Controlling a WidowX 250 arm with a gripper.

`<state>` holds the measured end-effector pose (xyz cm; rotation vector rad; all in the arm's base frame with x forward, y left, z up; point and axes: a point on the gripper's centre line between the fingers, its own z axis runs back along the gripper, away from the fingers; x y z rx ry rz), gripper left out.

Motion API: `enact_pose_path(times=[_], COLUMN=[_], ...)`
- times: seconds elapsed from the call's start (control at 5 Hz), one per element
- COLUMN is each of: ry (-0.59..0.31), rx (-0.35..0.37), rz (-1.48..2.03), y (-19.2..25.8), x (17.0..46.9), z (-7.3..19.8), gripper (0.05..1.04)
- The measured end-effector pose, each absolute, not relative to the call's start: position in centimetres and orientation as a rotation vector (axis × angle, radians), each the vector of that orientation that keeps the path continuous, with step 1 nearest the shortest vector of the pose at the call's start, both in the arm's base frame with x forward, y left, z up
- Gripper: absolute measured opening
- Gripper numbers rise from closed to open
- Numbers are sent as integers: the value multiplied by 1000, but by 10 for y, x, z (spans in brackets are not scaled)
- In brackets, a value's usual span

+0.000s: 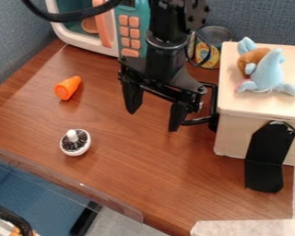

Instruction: Open the drawer

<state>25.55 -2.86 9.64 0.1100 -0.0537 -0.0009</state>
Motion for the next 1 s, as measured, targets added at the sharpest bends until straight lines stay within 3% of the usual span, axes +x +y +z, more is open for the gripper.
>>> enact_pose_path(times=[0.2,0.4,1.0], ry=[-28,-5,-187], rx=[102,43,-120], rz=[0,100,235], y=[-29,-7,0], x=[256,269,322], z=[89,72,49], gripper=[1000,1000,1000])
